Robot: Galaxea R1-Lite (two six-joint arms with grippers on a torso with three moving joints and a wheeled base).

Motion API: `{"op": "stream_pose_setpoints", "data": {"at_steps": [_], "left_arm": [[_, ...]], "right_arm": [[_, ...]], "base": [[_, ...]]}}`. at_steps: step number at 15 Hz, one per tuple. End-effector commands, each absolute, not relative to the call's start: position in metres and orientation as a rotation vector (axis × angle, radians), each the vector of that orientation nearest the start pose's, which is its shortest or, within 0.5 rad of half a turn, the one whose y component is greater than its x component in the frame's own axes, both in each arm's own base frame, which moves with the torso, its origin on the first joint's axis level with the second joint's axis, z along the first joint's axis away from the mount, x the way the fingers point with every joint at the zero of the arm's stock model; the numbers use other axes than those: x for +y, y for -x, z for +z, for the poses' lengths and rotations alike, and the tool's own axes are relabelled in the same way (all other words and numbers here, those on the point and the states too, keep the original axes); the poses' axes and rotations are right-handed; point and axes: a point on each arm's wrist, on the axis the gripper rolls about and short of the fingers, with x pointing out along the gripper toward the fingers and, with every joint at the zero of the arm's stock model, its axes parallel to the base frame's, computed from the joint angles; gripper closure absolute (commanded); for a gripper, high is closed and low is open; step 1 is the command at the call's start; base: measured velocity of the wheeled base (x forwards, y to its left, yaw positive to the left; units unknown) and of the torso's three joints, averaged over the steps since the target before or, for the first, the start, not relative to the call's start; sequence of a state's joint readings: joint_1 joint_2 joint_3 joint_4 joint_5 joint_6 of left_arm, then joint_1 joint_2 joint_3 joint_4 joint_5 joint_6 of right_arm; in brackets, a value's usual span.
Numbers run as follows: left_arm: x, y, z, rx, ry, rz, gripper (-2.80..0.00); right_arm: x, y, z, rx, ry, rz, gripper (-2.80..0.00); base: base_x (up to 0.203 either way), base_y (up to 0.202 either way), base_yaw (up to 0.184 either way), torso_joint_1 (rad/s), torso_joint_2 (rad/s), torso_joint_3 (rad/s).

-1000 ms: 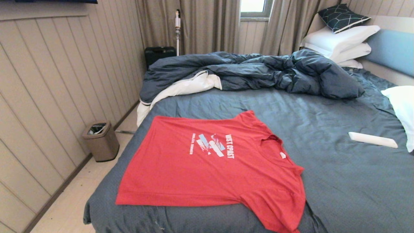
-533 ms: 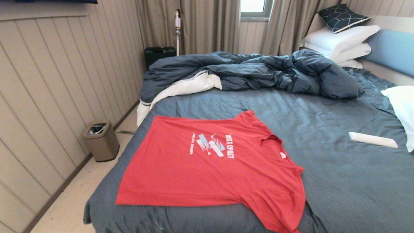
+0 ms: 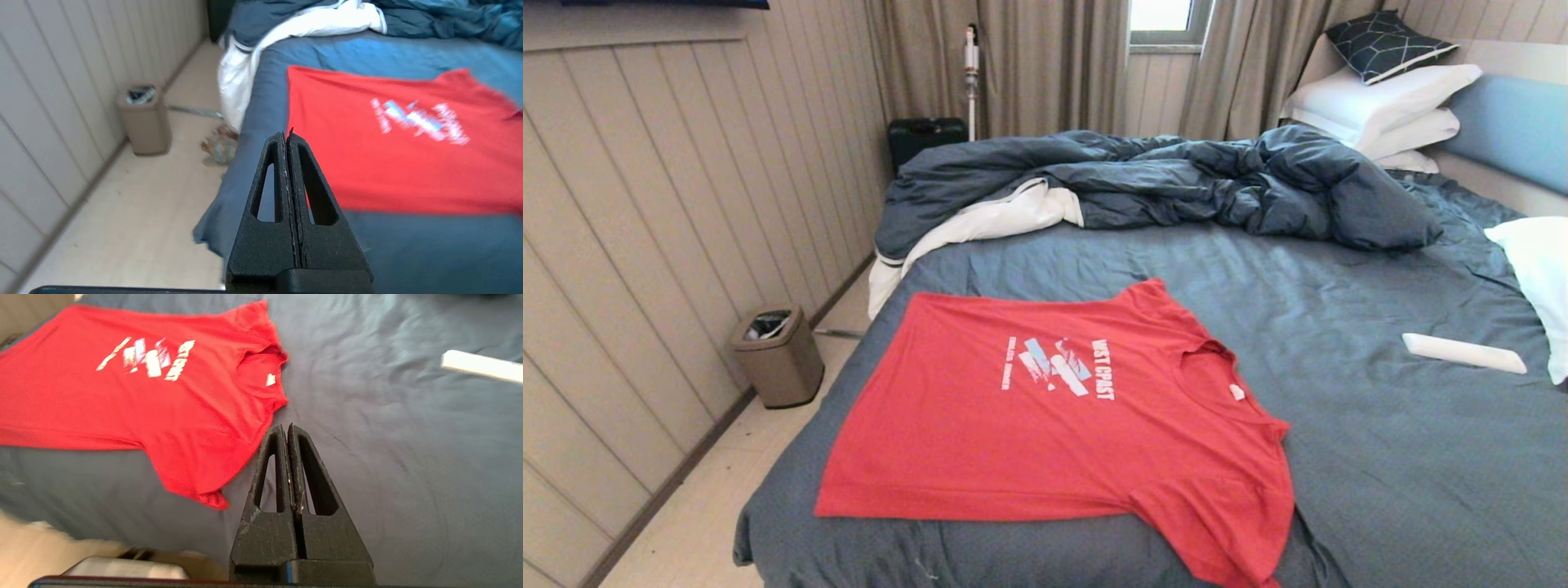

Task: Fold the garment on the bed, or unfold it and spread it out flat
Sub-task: Fold the red T-shirt

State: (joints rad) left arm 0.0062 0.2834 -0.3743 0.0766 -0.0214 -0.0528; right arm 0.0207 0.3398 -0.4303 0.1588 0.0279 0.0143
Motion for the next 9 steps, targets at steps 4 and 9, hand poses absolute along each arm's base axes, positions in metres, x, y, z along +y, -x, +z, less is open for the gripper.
{"op": "stream_pose_setpoints", "data": {"at_steps": [4, 9], "left_arm": [[-0.002, -0.104, 0.235, 0.422, 0.175, -0.098, 0.00], [-0.010, -0.219, 0.171, 0.949, 0.350, -0.238, 0.00]], "right_arm": [[0.005, -0.109, 0.239, 0.410, -0.120, 0.048, 0.00], [-0.028, -0.222, 0.174, 0.834, -0.345, -0.142, 0.00]], "base": [[0.000, 0.000, 0.000, 0.000, 0.00, 0.000], [0.000, 0.000, 0.000, 0.000, 0.00, 0.000]]}}
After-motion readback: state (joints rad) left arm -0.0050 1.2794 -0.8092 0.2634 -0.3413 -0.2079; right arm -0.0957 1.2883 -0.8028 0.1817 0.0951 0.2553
